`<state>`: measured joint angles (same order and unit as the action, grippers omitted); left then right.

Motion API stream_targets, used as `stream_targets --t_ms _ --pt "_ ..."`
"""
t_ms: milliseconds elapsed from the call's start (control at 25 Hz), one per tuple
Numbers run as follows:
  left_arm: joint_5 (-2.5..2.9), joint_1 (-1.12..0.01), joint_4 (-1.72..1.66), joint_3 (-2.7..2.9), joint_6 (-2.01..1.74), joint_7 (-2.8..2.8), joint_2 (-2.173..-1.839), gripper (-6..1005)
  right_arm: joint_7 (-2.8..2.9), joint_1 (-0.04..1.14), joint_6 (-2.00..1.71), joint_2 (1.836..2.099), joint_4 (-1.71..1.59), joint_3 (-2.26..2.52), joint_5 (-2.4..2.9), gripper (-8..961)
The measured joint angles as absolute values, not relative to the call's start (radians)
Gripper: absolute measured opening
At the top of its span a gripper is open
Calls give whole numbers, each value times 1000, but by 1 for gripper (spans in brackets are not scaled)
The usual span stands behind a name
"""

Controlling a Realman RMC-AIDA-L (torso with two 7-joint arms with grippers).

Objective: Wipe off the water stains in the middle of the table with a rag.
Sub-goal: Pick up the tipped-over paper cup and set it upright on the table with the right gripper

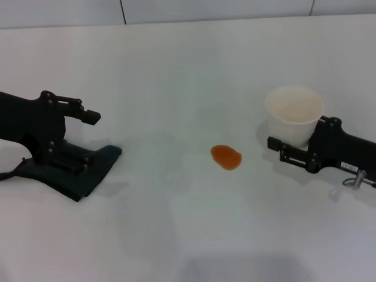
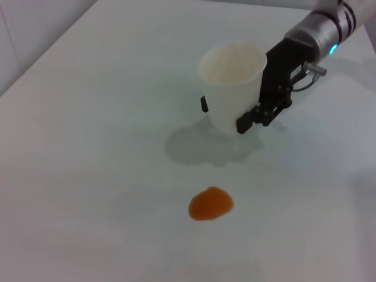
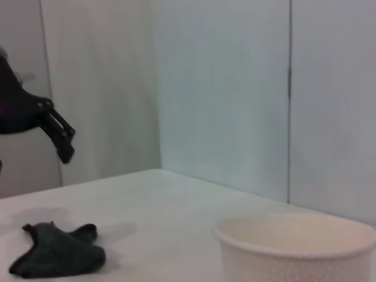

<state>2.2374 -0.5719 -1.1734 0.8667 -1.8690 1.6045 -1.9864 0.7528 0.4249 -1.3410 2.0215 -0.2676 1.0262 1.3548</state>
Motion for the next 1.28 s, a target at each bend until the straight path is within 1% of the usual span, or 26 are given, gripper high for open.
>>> stream_targets --t_ms 560,880,1080,1280 --pt "2248 -570 -1174 869 -1862 1607 -1995 876 600 455 -1239 2028 -101 1023 1269 685" --pt "2249 -566 -1173 869 -1861 1608 -1997 876 597 451 -1241 2028 -92 1023 1264 692" --pt "2249 -563 -1174 870 -1861 1609 -1999 875 596 443 -1240 2026 -91 1024 1264 840" --pt "2249 -559 -1173 870 -1862 1611 -2000 875 595 426 -1251 2023 -100 1024 1264 840"
